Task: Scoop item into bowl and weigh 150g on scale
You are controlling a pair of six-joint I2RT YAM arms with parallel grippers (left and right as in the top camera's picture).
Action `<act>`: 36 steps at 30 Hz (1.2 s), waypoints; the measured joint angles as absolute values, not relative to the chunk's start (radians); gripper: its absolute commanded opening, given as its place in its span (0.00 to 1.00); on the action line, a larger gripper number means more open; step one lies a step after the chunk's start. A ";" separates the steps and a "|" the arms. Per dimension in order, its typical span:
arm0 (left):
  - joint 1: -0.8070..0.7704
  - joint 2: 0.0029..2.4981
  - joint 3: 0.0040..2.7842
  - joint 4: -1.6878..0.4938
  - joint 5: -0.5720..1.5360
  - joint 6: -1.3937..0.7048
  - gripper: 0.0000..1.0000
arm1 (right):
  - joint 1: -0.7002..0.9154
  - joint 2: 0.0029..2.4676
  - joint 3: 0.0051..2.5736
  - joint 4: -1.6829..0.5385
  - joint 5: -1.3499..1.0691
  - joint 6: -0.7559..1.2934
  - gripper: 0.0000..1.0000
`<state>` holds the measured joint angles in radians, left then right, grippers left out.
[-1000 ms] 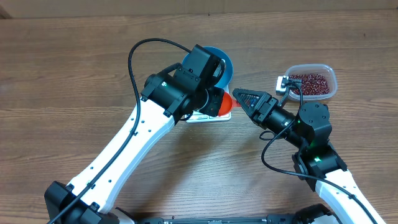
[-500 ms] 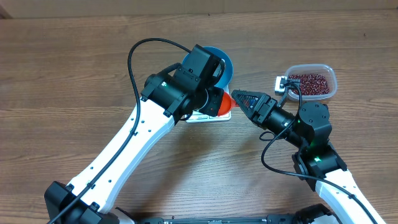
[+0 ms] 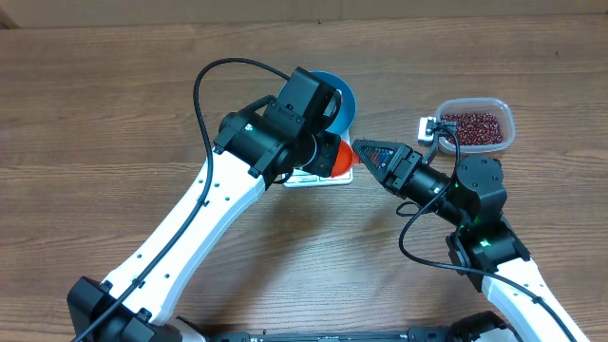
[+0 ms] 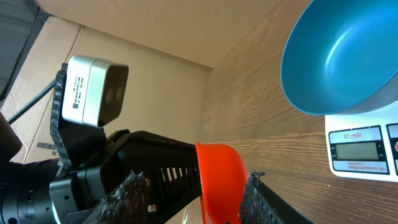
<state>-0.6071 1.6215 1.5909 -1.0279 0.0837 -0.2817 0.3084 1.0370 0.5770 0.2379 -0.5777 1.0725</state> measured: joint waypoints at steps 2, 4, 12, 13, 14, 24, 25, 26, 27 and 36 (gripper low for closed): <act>-0.606 1.621 1.591 -1.028 0.085 -0.282 0.04 | 0.308 1.037 0.577 0.238 -0.579 1.072 0.04; -0.606 1.621 1.591 -1.028 0.085 -0.282 0.04 | 0.308 1.037 0.577 0.238 -0.580 1.072 0.04; -0.602 1.621 1.591 -1.024 0.086 -0.281 0.04 | 0.308 1.037 0.577 0.239 -0.585 1.063 0.04; -0.601 1.621 1.591 -1.024 0.086 -0.281 0.04 | 0.308 1.037 0.577 0.239 -0.587 1.061 0.04; -0.601 1.621 1.591 -1.024 0.087 -0.281 0.04 | 0.308 1.037 0.577 0.239 -0.588 1.060 0.04; -0.587 1.621 1.591 -1.025 0.109 -0.278 0.04 | 0.308 1.037 0.577 0.239 -0.599 1.050 0.27; -0.585 1.621 1.591 -1.025 0.112 -0.278 0.04 | 0.308 1.037 0.577 0.239 -0.599 1.050 0.30; -0.584 1.621 1.591 -1.025 0.115 -0.278 0.04 | 0.308 1.037 0.577 0.239 -0.599 1.050 0.34; -0.582 1.621 1.591 -1.025 0.117 -0.278 0.04 | 0.308 1.037 0.577 0.240 -0.601 1.050 0.39; -0.551 1.622 1.591 -1.025 0.068 -0.282 0.04 | 0.310 1.036 0.577 0.246 -0.629 1.045 0.61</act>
<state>-0.5507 1.6218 1.5906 -1.0248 0.0685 -0.2825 0.3096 1.0359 0.5774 0.2459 -0.6289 1.0447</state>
